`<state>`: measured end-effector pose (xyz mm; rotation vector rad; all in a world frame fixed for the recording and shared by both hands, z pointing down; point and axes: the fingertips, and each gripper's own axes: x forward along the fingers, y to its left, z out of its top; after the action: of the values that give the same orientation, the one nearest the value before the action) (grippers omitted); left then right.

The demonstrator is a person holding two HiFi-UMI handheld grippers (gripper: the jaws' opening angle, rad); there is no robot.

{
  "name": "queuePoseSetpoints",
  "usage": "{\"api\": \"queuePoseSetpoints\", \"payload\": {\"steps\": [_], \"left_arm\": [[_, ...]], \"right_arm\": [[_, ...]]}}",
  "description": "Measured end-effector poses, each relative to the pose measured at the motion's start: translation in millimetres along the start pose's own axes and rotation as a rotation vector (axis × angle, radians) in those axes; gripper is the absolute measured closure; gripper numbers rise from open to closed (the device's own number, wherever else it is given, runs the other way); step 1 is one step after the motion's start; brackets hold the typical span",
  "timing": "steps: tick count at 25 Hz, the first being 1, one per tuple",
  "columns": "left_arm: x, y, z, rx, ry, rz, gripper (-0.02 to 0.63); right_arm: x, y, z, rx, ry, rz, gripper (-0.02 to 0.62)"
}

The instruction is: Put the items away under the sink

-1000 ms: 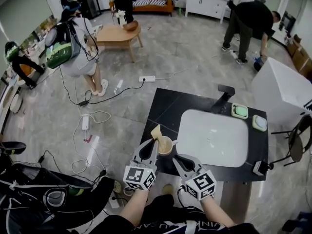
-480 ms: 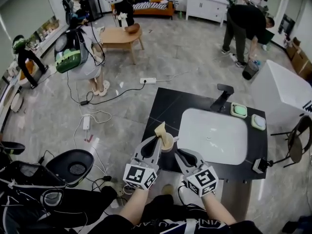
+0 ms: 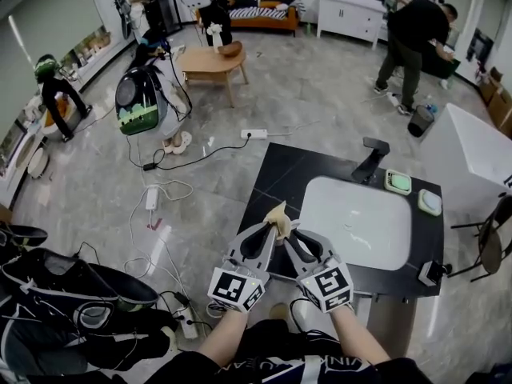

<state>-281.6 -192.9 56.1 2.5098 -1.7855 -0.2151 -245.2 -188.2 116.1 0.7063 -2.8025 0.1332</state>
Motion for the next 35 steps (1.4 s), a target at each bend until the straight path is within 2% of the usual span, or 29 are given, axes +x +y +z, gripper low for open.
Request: {"api": "queuePoseSetpoints", "payload": {"steps": [2,3,15,24,35], "left_arm": [[-0.5,-4.8,5.8,0.015,-0.008,-0.01,0.592],[-0.5,-7.8,8.6,0.021,-0.013,-0.018,0.592],[0.4,-50.9,31.2,0.016,-0.074,-0.141,0.594],[-12.9,-102.2,27.7,0.023,-0.061,-0.209,0.594],[-40.8,-167.1,8.0,0.026,-0.013,-0.258,0.592]], "right_arm": [[3.5,1.5,0.2,-0.008,0.004,0.012,0.465],[4.4,1.3,0.7,-0.012,0.001,0.013,0.459],[-18.3,-8.3,14.4,-0.062,-0.073,-0.022,0.456],[-71.2,0.1,3.0,-0.057,-0.096,-0.068,0.521],[-143.8,12.6,-31.5,-0.041,-0.042,-0.121,0.538]]}}
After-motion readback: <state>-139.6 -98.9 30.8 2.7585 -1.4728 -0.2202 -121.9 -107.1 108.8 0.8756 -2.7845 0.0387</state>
